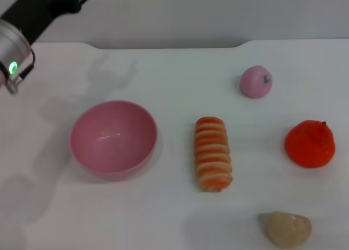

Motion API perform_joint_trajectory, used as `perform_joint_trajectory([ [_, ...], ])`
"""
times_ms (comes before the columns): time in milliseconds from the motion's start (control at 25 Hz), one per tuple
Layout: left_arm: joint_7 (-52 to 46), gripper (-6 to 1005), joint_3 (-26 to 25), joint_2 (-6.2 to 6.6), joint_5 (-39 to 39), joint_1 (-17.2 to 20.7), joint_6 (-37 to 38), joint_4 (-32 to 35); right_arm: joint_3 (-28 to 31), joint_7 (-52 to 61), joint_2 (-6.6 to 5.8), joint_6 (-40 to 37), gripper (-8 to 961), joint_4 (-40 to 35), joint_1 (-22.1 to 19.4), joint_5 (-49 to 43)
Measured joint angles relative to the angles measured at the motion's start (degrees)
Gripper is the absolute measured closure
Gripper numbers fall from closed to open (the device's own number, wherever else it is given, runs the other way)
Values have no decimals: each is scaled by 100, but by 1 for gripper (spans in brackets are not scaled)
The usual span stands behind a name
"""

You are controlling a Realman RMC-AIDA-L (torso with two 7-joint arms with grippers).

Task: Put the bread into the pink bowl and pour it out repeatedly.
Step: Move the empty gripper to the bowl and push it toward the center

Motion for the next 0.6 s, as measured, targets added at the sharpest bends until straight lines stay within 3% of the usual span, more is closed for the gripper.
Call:
perform_joint_trajectory([
  [120, -572, 199, 50, 114, 508, 73, -851, 850, 0, 0, -3, 1, 400, 2, 12, 0],
  [280, -678, 199, 130, 183, 609, 108, -1338, 1303, -16, 6, -4, 3, 400, 2, 22, 0],
  [320, -646, 199, 250, 264, 603, 128, -2113, 1809, -30, 6, -5, 5, 400, 2, 33, 0],
  [600, -130, 199, 358, 289, 297, 24, -3351, 2278, -65, 8, -19, 18, 399, 2, 96, 0],
])
